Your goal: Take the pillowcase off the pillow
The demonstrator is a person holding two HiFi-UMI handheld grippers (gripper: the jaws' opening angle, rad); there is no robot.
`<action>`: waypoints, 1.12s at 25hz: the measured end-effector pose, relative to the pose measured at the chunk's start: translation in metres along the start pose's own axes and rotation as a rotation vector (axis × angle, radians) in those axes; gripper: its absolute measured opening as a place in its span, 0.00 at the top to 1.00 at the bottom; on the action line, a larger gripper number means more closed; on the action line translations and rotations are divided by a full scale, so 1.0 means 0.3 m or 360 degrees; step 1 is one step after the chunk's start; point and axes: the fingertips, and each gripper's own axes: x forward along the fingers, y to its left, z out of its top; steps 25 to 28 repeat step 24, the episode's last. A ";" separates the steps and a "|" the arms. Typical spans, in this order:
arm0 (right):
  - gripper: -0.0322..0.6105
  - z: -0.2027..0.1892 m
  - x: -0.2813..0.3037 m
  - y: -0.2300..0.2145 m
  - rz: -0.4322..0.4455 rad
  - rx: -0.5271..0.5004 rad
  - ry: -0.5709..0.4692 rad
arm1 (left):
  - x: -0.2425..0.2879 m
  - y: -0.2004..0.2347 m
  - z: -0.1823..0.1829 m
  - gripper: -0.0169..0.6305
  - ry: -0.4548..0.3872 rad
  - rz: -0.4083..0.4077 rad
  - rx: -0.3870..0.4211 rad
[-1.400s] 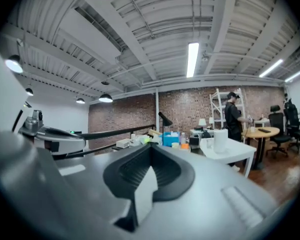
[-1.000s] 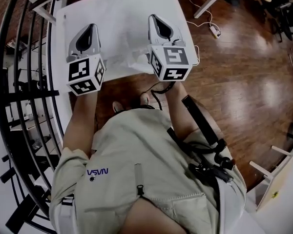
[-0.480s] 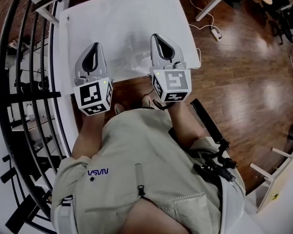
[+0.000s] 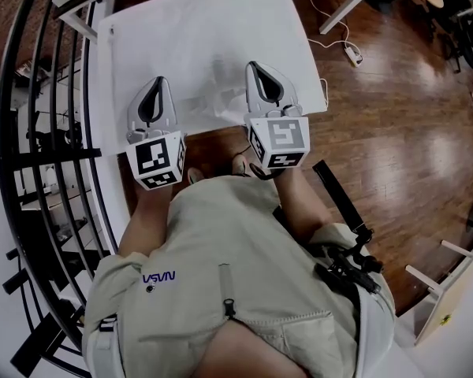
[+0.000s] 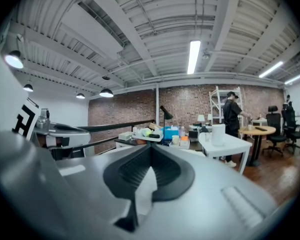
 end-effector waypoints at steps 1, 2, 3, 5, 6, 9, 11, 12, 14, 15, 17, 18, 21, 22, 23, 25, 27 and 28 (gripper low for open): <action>0.95 -0.004 0.001 0.001 -0.0001 0.0001 0.0000 | 0.001 -0.003 -0.003 0.97 0.0002 -0.0004 0.0004; 0.95 -0.007 0.001 0.002 -0.0002 0.0007 -0.0002 | 0.003 -0.005 -0.005 0.97 0.0003 -0.0007 0.0006; 0.95 -0.008 0.001 0.002 -0.0003 0.0013 -0.0005 | 0.004 -0.005 -0.007 0.97 0.0004 -0.0008 0.0007; 0.95 -0.010 0.003 0.002 -0.0006 0.0020 -0.0010 | 0.007 -0.004 -0.011 0.97 0.0008 -0.0011 0.0002; 0.95 -0.010 0.004 0.000 -0.0008 0.0023 -0.0011 | 0.010 -0.004 -0.014 0.97 0.0009 -0.0013 -0.0002; 0.95 -0.012 0.005 -0.011 -0.0019 0.0030 -0.0011 | 0.014 -0.007 -0.022 0.97 0.0015 -0.0018 -0.0015; 0.95 -0.013 0.007 -0.014 -0.0023 0.0034 -0.0010 | 0.014 -0.008 -0.025 0.97 0.0020 -0.0020 -0.0018; 0.95 -0.012 0.008 -0.015 -0.0024 0.0034 -0.0011 | 0.015 -0.007 -0.026 0.97 0.0021 -0.0021 -0.0018; 0.95 -0.010 0.013 -0.016 -0.0026 0.0031 -0.0016 | 0.016 -0.006 -0.027 0.97 0.0018 -0.0023 -0.0016; 0.95 -0.007 0.015 -0.015 -0.0026 0.0028 -0.0019 | 0.017 -0.005 -0.026 0.97 0.0014 -0.0024 -0.0014; 0.95 -0.003 0.020 -0.013 -0.0025 0.0022 -0.0022 | 0.019 -0.001 -0.022 0.97 0.0008 -0.0024 -0.0012; 0.95 -0.002 0.021 -0.011 -0.0024 0.0020 -0.0023 | 0.019 0.001 -0.021 0.97 0.0005 -0.0024 -0.0011; 0.95 -0.003 0.023 -0.011 -0.0019 0.0020 -0.0021 | 0.020 0.002 -0.019 0.97 0.0002 -0.0024 -0.0008; 0.95 -0.004 0.022 -0.011 -0.0018 0.0019 -0.0020 | 0.020 0.001 -0.019 0.97 0.0002 -0.0025 -0.0008; 0.95 -0.005 0.022 -0.011 -0.0017 0.0017 -0.0018 | 0.020 0.001 -0.019 0.97 0.0001 -0.0026 -0.0007; 0.95 -0.006 0.022 -0.011 -0.0017 0.0016 -0.0016 | 0.020 0.000 -0.020 0.97 0.0000 -0.0027 -0.0007; 0.95 -0.006 0.022 -0.011 -0.0017 0.0016 -0.0016 | 0.020 0.000 -0.020 0.97 0.0000 -0.0027 -0.0007; 0.95 -0.006 0.022 -0.011 -0.0017 0.0016 -0.0016 | 0.020 0.000 -0.020 0.97 0.0000 -0.0027 -0.0007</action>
